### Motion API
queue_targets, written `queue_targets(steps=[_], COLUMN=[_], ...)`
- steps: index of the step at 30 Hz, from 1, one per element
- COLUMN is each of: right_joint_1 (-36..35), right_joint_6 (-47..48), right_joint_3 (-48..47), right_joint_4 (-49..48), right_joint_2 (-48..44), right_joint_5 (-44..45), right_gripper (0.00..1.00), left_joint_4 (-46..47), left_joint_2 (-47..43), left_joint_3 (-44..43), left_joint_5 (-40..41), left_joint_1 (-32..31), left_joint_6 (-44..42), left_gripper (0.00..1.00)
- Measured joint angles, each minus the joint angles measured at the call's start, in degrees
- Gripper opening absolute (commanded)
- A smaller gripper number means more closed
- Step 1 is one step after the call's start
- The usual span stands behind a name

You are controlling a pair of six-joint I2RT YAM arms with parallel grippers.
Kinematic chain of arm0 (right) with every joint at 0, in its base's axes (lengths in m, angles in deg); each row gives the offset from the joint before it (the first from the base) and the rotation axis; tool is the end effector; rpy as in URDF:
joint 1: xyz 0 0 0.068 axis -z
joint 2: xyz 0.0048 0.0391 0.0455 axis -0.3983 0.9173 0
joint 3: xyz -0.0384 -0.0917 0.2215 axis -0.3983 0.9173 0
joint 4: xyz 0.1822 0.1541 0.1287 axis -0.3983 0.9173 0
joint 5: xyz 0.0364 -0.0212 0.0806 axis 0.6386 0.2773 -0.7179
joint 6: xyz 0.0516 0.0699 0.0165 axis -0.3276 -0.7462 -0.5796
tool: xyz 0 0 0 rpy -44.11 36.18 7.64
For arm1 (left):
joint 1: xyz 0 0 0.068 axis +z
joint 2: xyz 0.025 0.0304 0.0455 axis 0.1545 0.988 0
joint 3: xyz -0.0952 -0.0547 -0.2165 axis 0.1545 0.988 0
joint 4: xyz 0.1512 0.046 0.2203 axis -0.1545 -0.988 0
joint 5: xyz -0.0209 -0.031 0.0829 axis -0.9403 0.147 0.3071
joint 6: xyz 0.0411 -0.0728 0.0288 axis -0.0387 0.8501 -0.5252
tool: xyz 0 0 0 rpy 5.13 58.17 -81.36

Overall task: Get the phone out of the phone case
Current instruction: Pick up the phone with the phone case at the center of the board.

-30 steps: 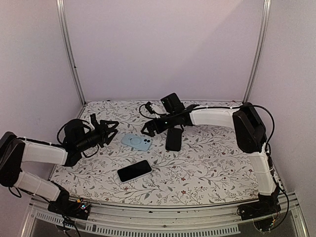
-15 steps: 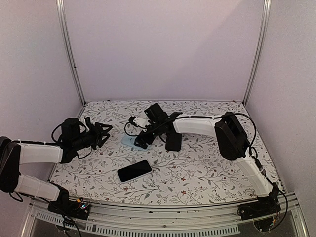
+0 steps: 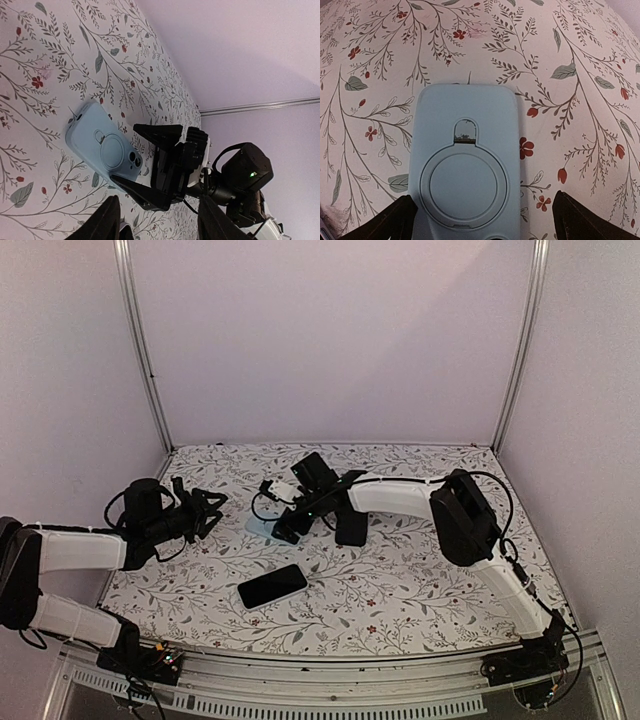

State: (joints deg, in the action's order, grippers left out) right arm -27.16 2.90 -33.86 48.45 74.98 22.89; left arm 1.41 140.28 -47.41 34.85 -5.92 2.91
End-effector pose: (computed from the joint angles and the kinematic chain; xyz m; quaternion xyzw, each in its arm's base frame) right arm 0.3554 0.4563 0.0791 -0.5502 0.7398 0.1885 0.3382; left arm 0.2818 -0.1045 0.1329 -0.2655 0.7639 -0.4921 0.3222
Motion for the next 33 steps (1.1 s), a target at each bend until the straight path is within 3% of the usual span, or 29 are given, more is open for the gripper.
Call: queue_targets(steps=[23,26,31,33], right_joint_1=[-1.9,-2.1,-2.2,-2.3], right_joint_6=[-0.3,-0.5,-1.6,-2.1], right_joint_3=[-1.3,-1.3,-1.6,-2.0], right_joint_4=[-1.0,-1.1,-1.2,-0.7], right_joint_2=[2.3,2.3,2.3,2.3], right_joint_5=[1.0,1.8,2.3,2.5], right_gripper=[0.97,0.86,0.52,0.46], left_joint_4=[0.0,0.0,0.1,0.0], left_joint_2=[0.2,0.2,0.2,0.2], left_joint_3=[-0.4,-0.4,-0.4,-0.4], left_joint_5=[-0.6,-0.7,-1.0,-1.1], left_joint_1=[0.1,0.1,0.1,0.1], left_joint_6=[0.0,0.0,0.0,0.0], left_gripper=[0.54,0.54,0.54,0.54])
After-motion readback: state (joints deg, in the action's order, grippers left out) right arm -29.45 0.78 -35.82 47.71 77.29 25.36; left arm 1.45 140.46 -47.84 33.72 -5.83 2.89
